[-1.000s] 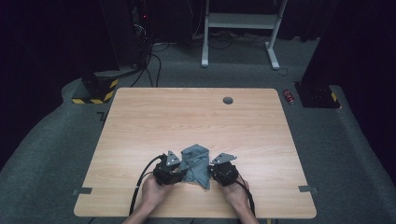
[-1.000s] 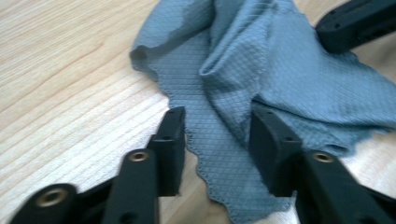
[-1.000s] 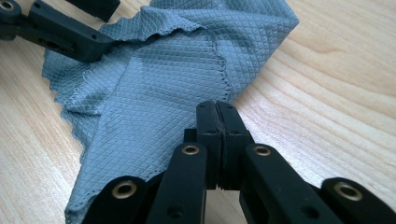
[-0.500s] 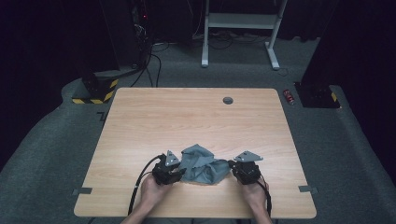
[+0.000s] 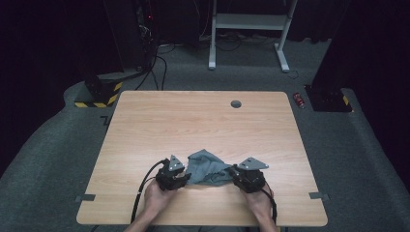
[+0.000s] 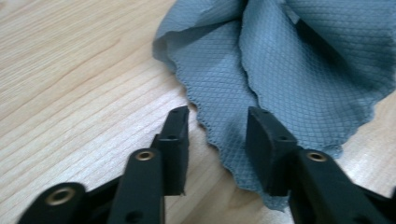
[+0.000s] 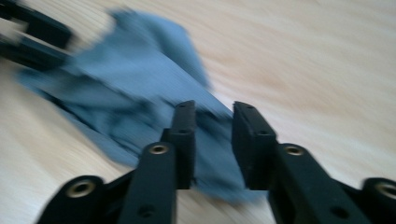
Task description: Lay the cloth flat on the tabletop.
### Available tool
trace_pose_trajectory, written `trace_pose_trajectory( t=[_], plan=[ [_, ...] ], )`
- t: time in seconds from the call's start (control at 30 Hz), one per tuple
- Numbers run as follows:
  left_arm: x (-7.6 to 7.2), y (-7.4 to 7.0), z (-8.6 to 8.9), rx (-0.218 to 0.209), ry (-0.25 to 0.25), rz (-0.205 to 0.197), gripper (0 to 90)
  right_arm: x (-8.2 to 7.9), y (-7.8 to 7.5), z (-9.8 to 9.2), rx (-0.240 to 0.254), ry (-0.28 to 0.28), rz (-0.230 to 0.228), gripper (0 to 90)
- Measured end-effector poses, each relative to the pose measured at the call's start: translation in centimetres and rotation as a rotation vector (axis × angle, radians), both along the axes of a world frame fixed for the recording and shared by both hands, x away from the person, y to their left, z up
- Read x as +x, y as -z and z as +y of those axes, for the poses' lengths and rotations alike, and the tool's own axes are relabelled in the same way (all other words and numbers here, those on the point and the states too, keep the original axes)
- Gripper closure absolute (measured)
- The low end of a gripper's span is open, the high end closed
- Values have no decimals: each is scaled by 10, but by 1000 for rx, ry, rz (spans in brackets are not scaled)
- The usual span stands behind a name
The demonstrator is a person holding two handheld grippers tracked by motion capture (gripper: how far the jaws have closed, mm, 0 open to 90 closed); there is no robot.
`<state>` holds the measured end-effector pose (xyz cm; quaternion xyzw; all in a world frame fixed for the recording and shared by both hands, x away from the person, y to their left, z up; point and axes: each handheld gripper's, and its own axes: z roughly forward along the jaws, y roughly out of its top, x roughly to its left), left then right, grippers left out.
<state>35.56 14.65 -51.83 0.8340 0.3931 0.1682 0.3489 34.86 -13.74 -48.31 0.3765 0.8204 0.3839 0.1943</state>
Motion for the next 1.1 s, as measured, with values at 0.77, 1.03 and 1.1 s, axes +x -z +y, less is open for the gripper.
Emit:
trace_pose_trajectory(
  t=[0.77,1.03,1.1],
  plan=[
    [-4,9,6,-46,-57,-48,369,31,10,54,-60,-165,56,894],
    [-4,9,6,-46,-57,-47,367,57,-9,10,-8,14,33,894],
    [-4,9,6,-46,-56,-47,366,65,-7,-2,-8,73,49,893]
  ],
)
